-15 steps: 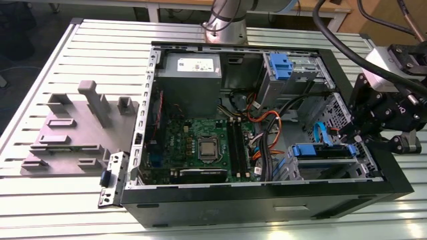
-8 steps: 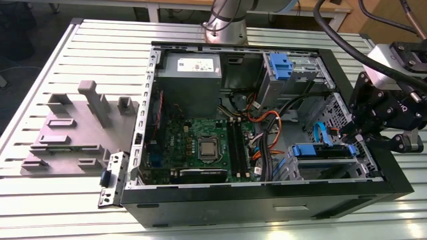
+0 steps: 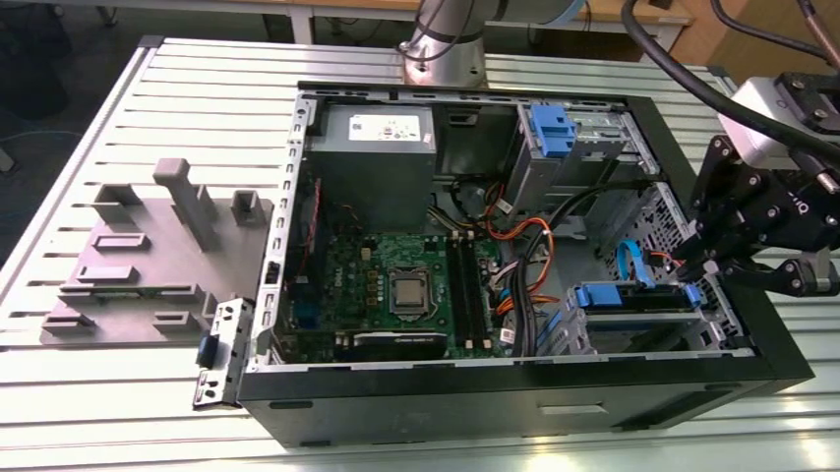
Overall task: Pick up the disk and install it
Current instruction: 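Insert the second disk wire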
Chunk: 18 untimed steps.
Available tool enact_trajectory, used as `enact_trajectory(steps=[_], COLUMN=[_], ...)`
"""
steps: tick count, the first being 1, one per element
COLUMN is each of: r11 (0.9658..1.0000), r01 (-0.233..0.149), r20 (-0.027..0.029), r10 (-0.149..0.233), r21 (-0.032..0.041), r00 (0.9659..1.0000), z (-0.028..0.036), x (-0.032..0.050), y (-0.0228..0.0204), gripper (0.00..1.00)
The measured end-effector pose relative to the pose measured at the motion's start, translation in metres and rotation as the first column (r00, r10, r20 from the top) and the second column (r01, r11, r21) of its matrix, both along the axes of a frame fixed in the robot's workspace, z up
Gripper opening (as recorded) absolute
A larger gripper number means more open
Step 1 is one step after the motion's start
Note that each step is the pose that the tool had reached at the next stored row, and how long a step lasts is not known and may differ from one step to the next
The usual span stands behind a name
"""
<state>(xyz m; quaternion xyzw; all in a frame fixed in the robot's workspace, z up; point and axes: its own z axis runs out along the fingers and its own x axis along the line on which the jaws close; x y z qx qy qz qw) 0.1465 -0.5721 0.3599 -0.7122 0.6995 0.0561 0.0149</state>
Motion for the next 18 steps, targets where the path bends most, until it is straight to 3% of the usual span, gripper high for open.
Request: enact_trajectory(steps=[7, 13, 18], r11=[1.0000, 1.0000, 0.9988], r01=[0.000, -0.002, -0.048], r20=[0.0000, 0.0000, 0.0000], r10=[0.000, 0.002, 0.048], r21=[-0.0002, -0.0003, -0.0002], r00=[1.0000, 1.0000, 0.9988], z=[0.0006, -0.0022, -0.0064], x=[0.0004, 0.0064, 0.0077], y=[0.0001, 0.0005, 0.0005], gripper=[0.23, 0.23, 0.23])
